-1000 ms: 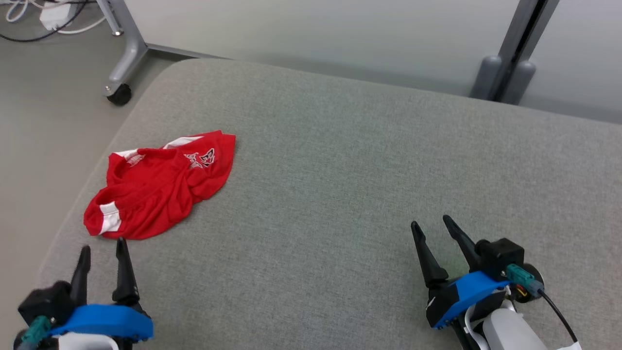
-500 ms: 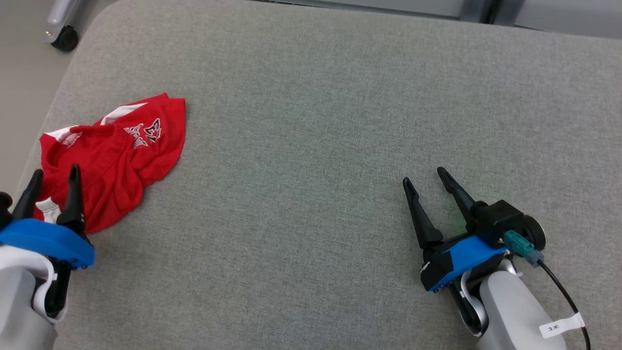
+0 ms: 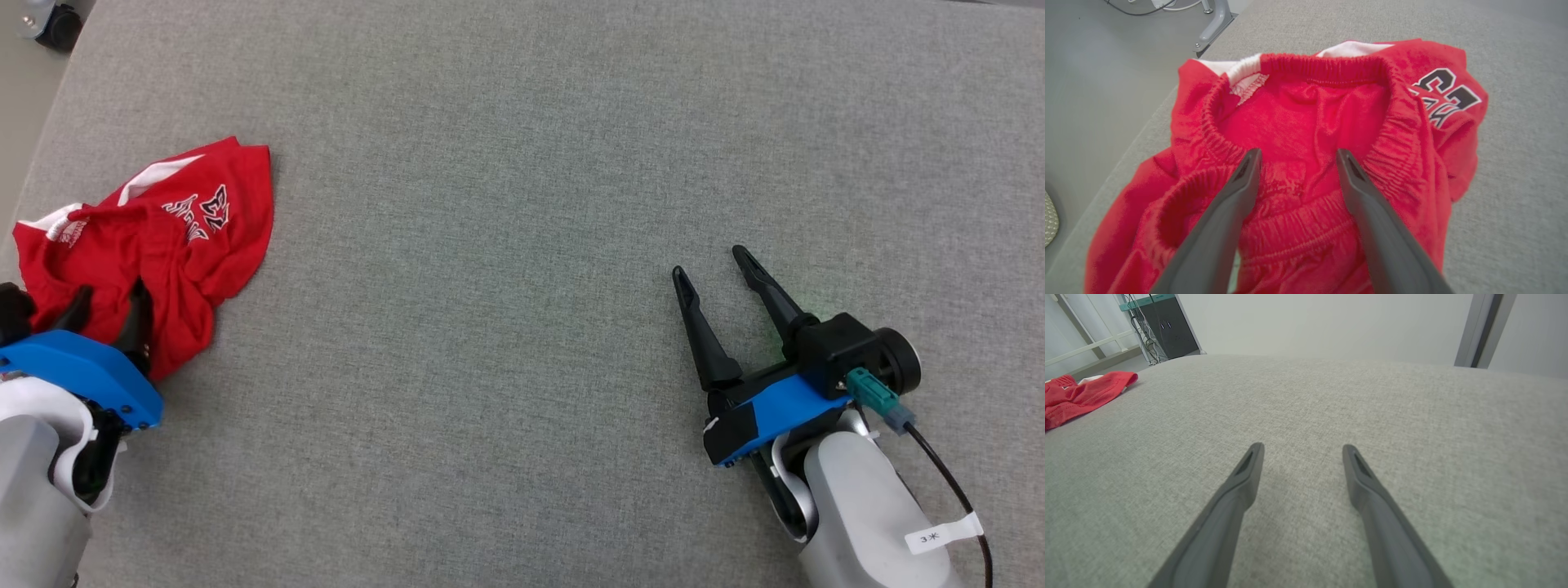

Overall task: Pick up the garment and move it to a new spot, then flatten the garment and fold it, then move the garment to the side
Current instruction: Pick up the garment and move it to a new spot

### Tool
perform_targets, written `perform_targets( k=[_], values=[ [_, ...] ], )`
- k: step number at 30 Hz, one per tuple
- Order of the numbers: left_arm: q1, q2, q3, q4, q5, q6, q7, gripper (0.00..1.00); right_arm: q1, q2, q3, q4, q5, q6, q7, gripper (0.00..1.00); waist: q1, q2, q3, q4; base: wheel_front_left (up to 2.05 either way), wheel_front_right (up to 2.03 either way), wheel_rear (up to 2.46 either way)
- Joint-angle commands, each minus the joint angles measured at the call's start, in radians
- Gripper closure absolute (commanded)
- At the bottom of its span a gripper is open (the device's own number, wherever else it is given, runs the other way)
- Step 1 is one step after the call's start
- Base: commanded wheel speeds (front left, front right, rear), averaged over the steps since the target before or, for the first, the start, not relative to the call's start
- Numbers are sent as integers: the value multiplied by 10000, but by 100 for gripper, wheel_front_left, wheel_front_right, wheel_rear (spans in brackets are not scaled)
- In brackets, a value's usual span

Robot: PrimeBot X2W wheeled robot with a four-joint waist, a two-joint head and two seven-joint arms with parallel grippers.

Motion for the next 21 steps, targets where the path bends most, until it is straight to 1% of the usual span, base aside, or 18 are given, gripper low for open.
perform_targets(
  k=[1,3,4,5,9,13,16,18,21],
  values=[
    [-118,-136,-370,68,-406,14,102,0,84,-154,-150,274,-63,-6,31,0,1,0,-16,13,0,0,0],
    [-104,-179,-534,98,-558,14,103,0,97,-154,-164,289,-90,-6,31,0,1,0,-39,25,0,0,0],
    [-73,-230,-685,122,-724,14,113,43,112,-154,-173,300,-88,-8,31,0,1,0,-73,38,0,0,0],
    [-37,-285,-835,116,-870,14,64,100,133,-151,-176,309,-85,-6,30,0,1,0,-117,54,0,0,0],
    [-123,-246,-1244,114,-1115,12,-660,100,196,-130,-122,361,17,-6,28,0,1,0,-364,103,0,0,0],
    [-474,-174,-1151,-171,-814,12,-1059,100,274,-117,-103,395,270,-5,25,0,1,0,-749,136,0,0,0],
    [-577,-130,-49,-1011,115,14,-1075,100,400,-110,-136,392,477,-3,18,0,1,0,-1075,121,0,0,0],
    [-291,-273,740,-1680,863,14,-1070,100,497,-110,-119,354,664,-3,16,0,1,0,-1311,13,0,0,0],
    [113,-551,1623,-2660,1846,14,-1073,100,702,-110,-44,303,967,-3,16,0,1,0,-1697,-316,0,0,0]
  ],
)
